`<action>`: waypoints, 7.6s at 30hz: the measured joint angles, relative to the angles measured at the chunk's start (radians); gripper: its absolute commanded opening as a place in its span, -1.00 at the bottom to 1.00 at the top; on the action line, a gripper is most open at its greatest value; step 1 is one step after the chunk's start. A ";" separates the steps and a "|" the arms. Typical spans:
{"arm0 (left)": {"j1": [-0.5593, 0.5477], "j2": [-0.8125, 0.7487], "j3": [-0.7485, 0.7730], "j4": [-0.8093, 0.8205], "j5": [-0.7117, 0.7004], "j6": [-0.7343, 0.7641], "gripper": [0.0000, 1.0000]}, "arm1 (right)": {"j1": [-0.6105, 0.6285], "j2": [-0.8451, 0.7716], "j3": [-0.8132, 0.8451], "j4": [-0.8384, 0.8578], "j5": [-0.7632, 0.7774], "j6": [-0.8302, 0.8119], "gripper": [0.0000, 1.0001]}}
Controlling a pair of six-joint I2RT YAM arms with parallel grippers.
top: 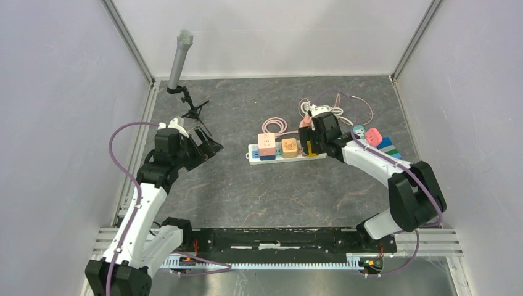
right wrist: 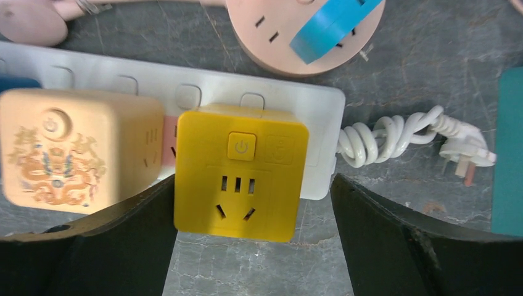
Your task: Pull the plug off the socket
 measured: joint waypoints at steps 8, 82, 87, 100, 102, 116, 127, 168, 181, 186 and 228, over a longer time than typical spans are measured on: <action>-0.008 0.022 0.000 0.034 0.101 0.004 1.00 | 0.018 0.035 -0.012 0.012 -0.032 0.042 0.24; -0.656 0.816 0.519 -0.178 -0.393 -0.053 -0.77 | 0.351 0.014 0.001 0.053 0.112 0.304 -1.00; -0.666 0.781 0.447 -0.084 -0.404 -0.055 -0.78 | 0.327 -0.017 -0.052 0.122 0.068 0.301 -1.00; -0.667 0.789 0.436 -0.011 -0.406 -0.055 -0.80 | 0.352 -0.052 -0.090 0.146 0.117 0.318 -1.00; -0.668 0.788 0.436 -0.010 -0.406 -0.055 -0.81 | 0.369 -0.053 -0.090 0.140 0.134 0.321 -1.00; -0.668 0.771 0.412 0.016 -0.406 -0.055 -0.95 | 0.341 -0.086 -0.103 0.135 0.097 0.341 -1.00; -0.668 0.760 0.388 0.041 -0.406 -0.056 -0.96 | 0.387 -0.076 -0.089 0.116 0.171 0.303 -1.00; -0.667 0.762 0.433 -0.008 -0.296 0.001 -0.26 | 0.203 -0.400 -0.072 -0.003 0.236 0.207 -1.00; -0.666 0.755 0.638 -0.160 -0.213 0.081 0.36 | 0.045 -0.575 -0.281 -0.146 0.180 0.238 -1.00; -0.659 0.670 0.656 -0.191 -0.243 0.096 0.75 | 0.025 -0.581 -0.301 -0.163 0.045 0.239 -1.00; -0.283 0.304 0.392 -0.313 -0.394 0.144 1.00 | 0.006 -0.695 -0.443 -0.267 0.167 0.371 0.96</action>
